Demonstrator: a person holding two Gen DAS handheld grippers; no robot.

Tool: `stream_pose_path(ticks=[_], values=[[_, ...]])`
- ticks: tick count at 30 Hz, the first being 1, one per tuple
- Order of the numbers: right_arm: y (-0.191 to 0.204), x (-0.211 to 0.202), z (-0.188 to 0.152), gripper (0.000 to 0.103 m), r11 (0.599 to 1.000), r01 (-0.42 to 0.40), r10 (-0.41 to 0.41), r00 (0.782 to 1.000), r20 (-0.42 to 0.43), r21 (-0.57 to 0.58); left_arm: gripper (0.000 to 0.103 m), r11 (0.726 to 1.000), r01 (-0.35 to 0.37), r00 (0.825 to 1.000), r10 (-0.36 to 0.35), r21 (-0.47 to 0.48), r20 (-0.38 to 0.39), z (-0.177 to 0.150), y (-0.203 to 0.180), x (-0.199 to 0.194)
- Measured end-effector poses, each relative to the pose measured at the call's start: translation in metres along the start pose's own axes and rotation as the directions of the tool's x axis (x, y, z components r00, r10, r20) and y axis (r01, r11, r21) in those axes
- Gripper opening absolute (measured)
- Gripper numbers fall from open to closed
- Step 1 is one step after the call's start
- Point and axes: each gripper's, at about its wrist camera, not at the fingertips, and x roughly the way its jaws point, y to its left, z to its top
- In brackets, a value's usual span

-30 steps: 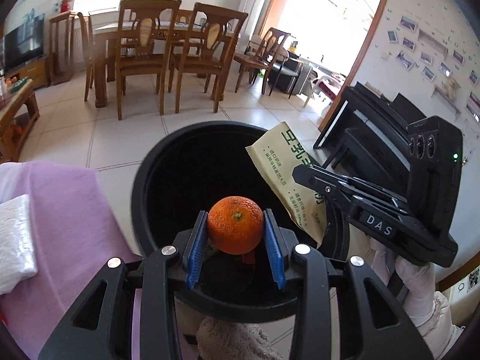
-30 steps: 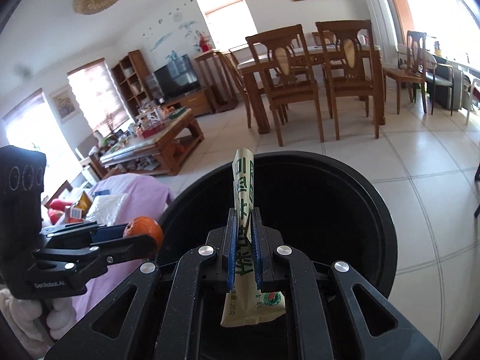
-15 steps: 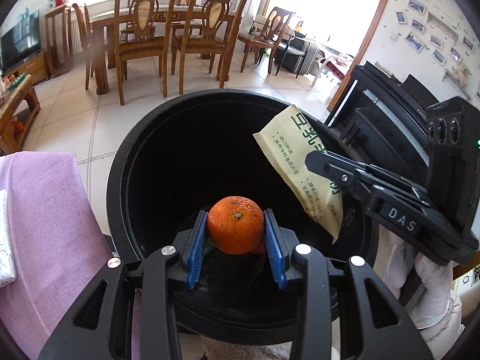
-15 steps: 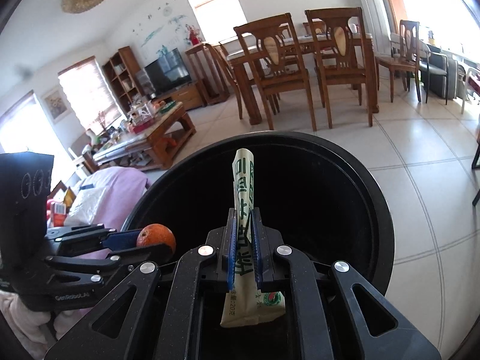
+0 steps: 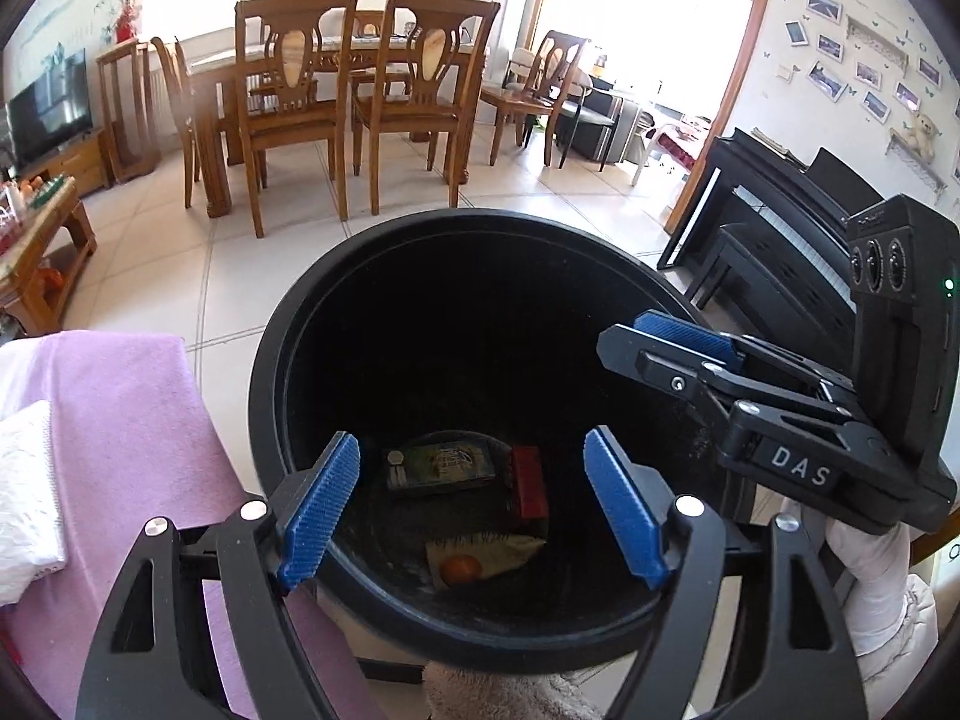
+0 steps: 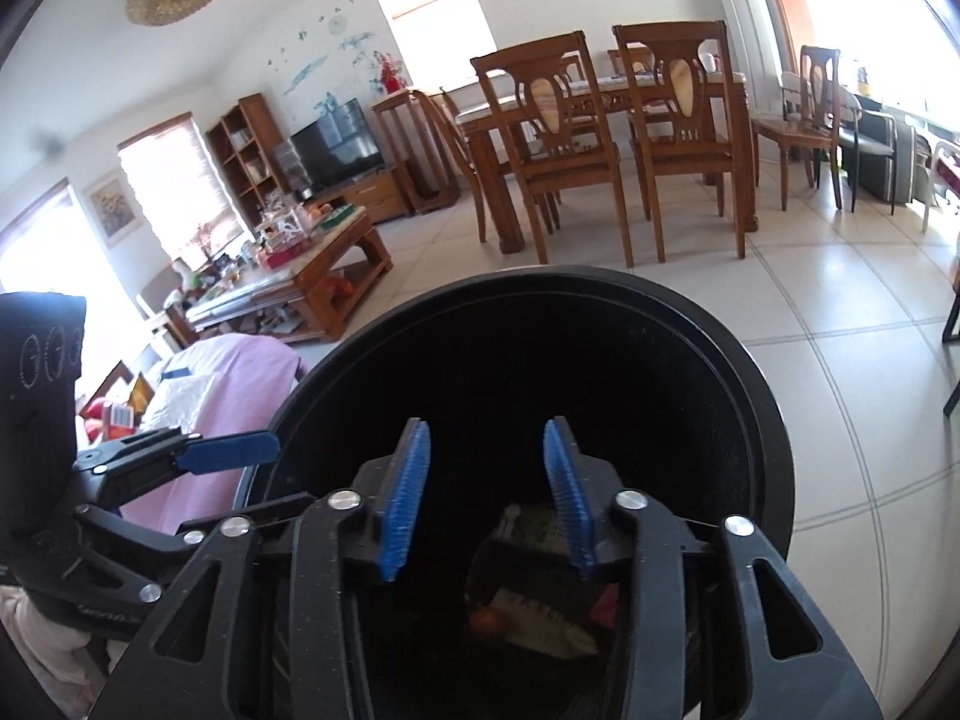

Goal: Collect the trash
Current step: 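Move both items over the black bin and open both tools to drop them, then grasp the clear plastic tray with the left tool while the right tool grasps the foil pack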

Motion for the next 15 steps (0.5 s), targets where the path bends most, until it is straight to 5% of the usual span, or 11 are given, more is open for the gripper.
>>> stream_pose_path(ticks=[4, 15], values=[[0.004, -0.004, 0.0, 0.081, 1.0, 0.014, -0.014, 0.999, 0.029, -0.006, 0.093, 0.999, -0.038, 0.999, 0.037, 0.014, 0.024, -0.002, 0.0, -0.01], [0.031, -0.011, 0.004, 0.098, 0.999, -0.018, 0.021, 0.998, 0.065, -0.042, 0.098, 0.995, -0.103, 0.992, 0.103, 0.003, 0.072, -0.018, 0.015, -0.06]])
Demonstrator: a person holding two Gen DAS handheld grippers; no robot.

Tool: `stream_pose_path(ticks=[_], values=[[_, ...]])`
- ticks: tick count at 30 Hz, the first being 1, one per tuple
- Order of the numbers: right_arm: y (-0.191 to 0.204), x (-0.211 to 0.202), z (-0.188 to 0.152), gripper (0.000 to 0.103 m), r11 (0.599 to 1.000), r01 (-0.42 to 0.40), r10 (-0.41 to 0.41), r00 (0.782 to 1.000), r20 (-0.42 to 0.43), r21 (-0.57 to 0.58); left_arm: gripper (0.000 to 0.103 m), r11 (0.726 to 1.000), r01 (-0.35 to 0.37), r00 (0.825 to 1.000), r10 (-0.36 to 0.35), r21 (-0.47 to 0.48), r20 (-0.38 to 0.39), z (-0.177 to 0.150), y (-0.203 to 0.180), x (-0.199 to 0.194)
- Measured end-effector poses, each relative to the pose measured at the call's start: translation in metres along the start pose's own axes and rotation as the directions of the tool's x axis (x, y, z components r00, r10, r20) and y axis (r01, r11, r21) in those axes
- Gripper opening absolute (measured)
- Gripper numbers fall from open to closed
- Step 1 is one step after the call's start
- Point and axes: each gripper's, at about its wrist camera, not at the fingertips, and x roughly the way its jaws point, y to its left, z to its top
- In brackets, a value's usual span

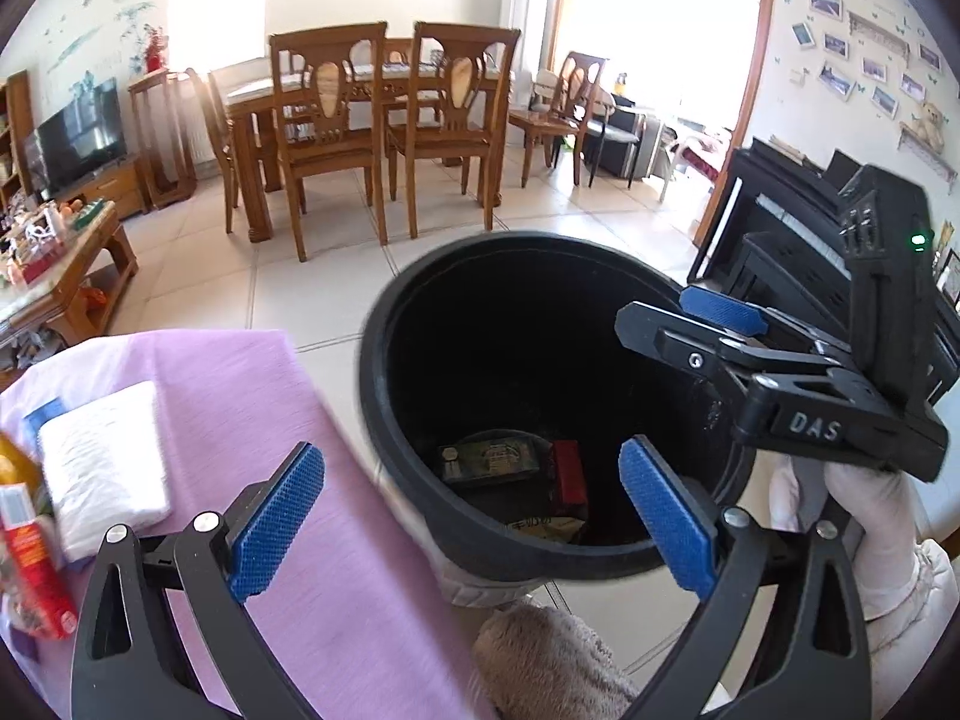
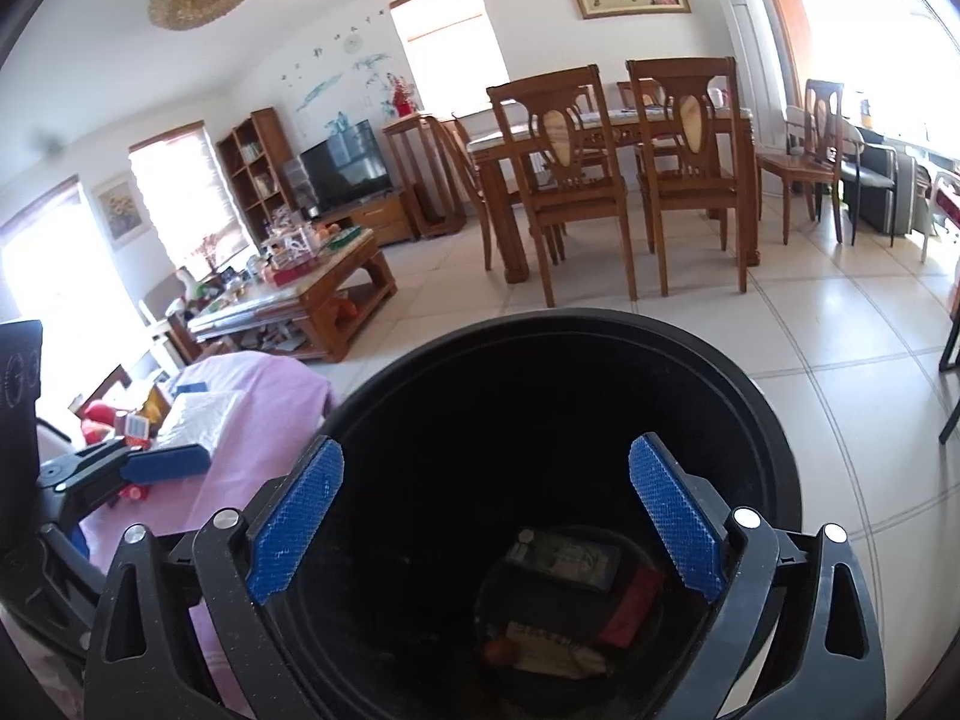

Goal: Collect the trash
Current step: 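Grasp the clear plastic tray with the left tool while the right tool grasps the foil pack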

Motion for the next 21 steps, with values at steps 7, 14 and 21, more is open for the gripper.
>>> stream_pose_path(ticks=[7, 14, 21], values=[[0.049, 0.008, 0.008, 0.098, 0.995, -0.074, 0.073, 0.997, -0.015, -0.06, 0.098, 0.995, -0.09, 0.994, 0.092, -0.037, 0.059, -0.024, 0.042, -0.053], [0.114, 0.029, 0.01, 0.098, 0.978, -0.16, 0.154, 0.987, -0.053, -0.134, 0.098, 0.977, -0.186, 0.979, 0.193, -0.106, 0.062, -0.06, 0.101, -0.1], [0.186, 0.063, 0.004, 0.098, 0.95, -0.243, 0.221, 0.967, -0.127, -0.194, 0.098, 0.924, -0.305, 0.947, 0.32, -0.23, 0.031, -0.106, 0.172, -0.138]])
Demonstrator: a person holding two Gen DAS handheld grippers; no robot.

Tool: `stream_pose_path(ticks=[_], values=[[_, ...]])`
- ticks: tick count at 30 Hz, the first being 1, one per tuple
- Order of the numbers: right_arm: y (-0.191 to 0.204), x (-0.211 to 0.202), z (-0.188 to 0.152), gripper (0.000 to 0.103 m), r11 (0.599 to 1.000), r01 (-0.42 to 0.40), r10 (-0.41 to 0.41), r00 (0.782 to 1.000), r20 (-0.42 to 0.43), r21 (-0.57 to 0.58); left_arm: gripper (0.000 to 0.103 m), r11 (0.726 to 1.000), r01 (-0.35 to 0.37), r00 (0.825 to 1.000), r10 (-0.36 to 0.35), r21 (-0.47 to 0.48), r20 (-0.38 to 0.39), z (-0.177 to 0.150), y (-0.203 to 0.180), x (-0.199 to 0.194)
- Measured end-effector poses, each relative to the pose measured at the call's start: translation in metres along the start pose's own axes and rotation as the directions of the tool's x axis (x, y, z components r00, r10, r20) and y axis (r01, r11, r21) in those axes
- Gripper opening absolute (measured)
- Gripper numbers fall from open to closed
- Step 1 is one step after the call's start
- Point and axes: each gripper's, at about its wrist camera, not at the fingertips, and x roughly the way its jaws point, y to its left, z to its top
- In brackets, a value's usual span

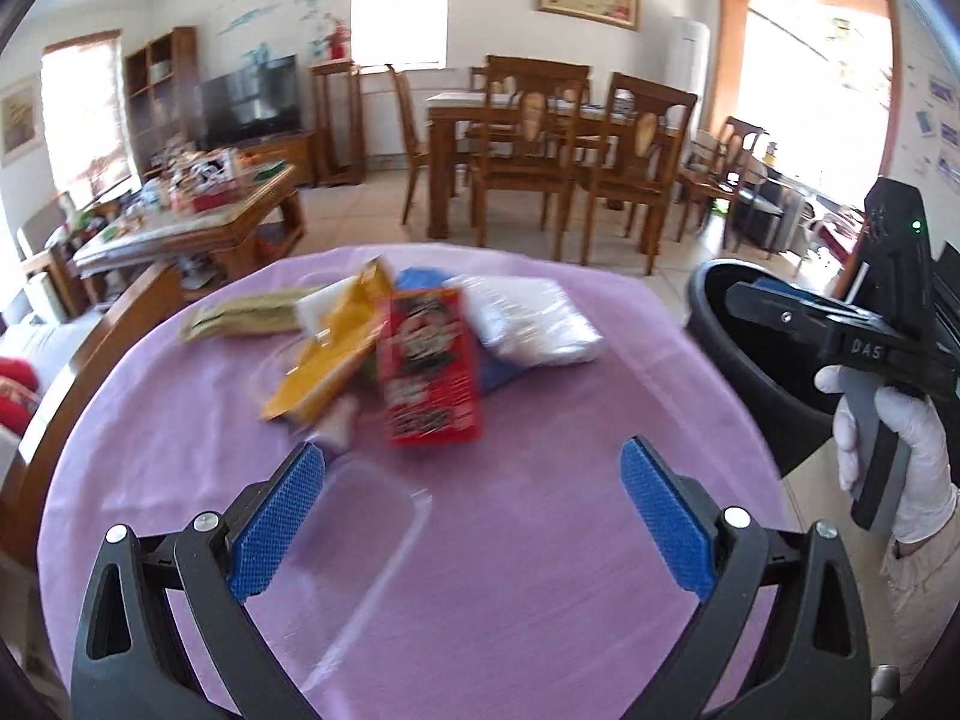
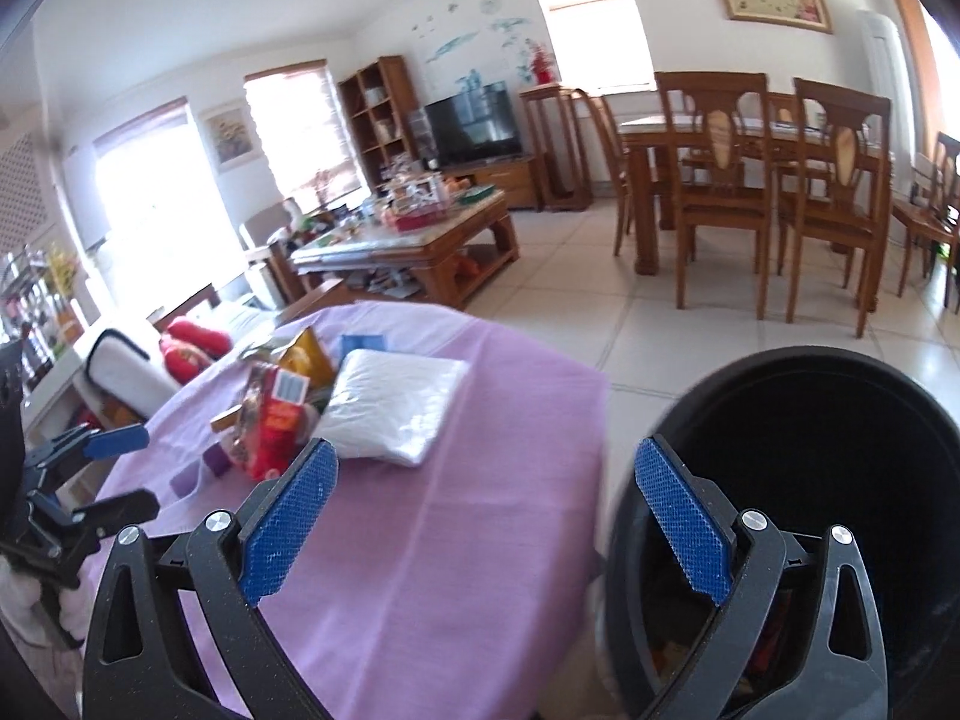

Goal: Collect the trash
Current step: 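Grasp the clear plastic tray with the left tool while the right tool grasps the foil pack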

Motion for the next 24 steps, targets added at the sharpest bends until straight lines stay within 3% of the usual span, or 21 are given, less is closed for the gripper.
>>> stream_pose_path(ticks=[7, 18, 24], values=[[0.051, 0.045, 0.006, 0.098, 0.998, -0.048, 0.045, 0.997, -0.063, -0.051, 0.098, 0.997, -0.062, 0.997, 0.059, -0.05, -0.056, -0.021, 0.056, 0.0], [0.07, 0.103, 0.016, 0.098, 0.999, -0.028, 0.02, 0.981, -0.192, -0.041, 0.097, 1.0, -0.005, 0.995, 0.005, -0.001, -0.095, -0.045, 0.053, 0.002], [0.076, 0.14, 0.021, 0.098, 0.999, -0.004, -0.008, 0.961, -0.276, -0.042, 0.079, 1.0, 0.003, 0.992, -0.001, 0.017, -0.124, -0.047, 0.051, 0.005]])
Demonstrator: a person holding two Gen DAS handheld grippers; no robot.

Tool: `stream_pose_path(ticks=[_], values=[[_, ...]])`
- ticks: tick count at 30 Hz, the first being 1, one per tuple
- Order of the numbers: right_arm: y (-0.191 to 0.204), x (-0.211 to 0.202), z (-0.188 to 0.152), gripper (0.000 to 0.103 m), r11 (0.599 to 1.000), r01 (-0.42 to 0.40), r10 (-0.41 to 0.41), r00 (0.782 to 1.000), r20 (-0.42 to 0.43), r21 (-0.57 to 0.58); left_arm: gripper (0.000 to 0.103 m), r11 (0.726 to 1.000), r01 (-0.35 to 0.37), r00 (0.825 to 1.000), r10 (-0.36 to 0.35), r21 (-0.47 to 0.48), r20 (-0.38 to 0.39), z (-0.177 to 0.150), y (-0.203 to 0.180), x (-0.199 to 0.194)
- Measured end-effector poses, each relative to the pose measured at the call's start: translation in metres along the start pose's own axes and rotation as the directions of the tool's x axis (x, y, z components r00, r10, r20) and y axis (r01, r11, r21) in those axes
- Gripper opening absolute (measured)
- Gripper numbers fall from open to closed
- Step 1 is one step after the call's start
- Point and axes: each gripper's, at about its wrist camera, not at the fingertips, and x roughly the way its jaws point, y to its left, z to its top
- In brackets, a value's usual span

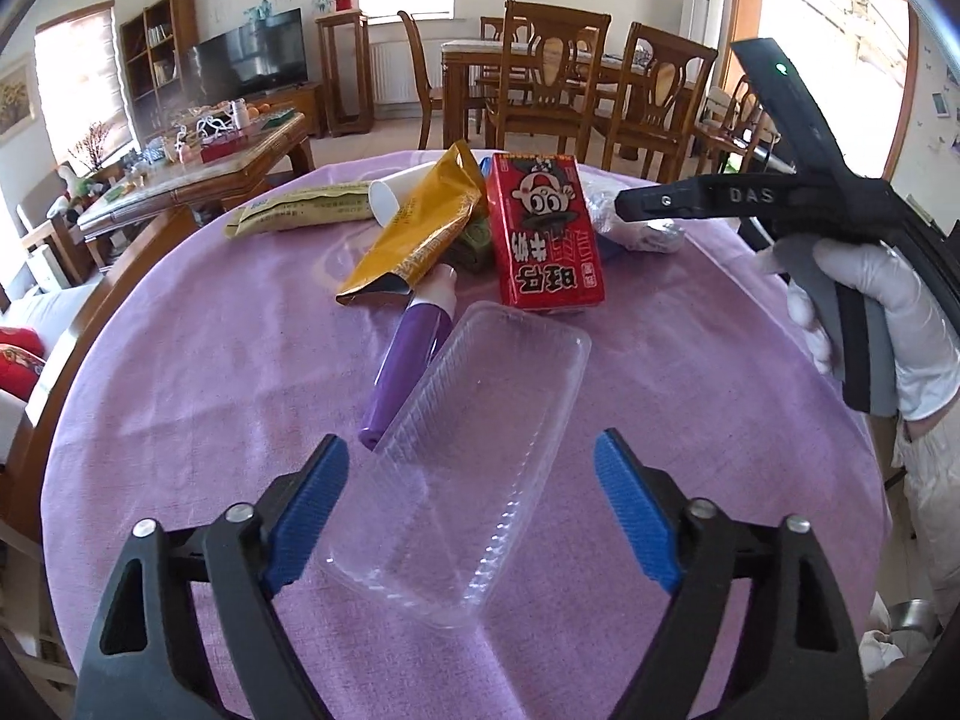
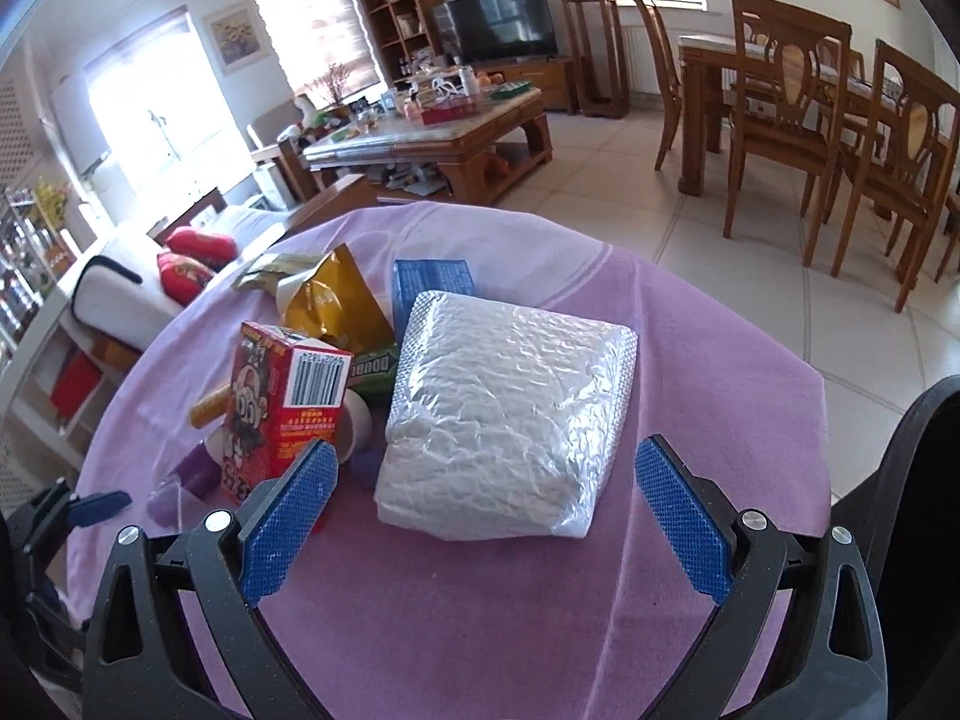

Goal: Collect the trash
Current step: 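Grasp the clear plastic tray with the left tool while the right tool grasps the foil pack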

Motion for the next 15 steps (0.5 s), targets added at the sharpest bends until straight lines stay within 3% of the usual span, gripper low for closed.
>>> stream_pose_path(ticks=[3, 11, 13, 15], values=[[0.001, 0.014, 0.006, 0.098, 1.0, 0.013, -0.013, 0.999, -0.033, 0.009, 0.061, 0.999, 0.018, 1.0, -0.019, -0.031, -0.023, -0.001, 0.006, 0.003], [0.006, 0.031, 0.015, 0.096, 1.0, 0.011, -0.01, 0.998, -0.061, 0.011, 0.054, 0.997, 0.053, 0.999, -0.054, -0.052, -0.01, -0.002, 0.009, 0.0], [0.006, 0.032, 0.015, 0.078, 1.0, -0.002, 0.002, 0.998, -0.066, 0.01, 0.053, 0.997, 0.058, 0.998, -0.058, -0.05, -0.005, -0.002, 0.009, -0.001], [0.006, 0.031, 0.014, 0.072, 1.0, -0.006, 0.006, 0.998, -0.062, 0.003, 0.053, 0.997, 0.056, 0.998, -0.056, -0.05, -0.003, -0.002, 0.009, -0.002]])
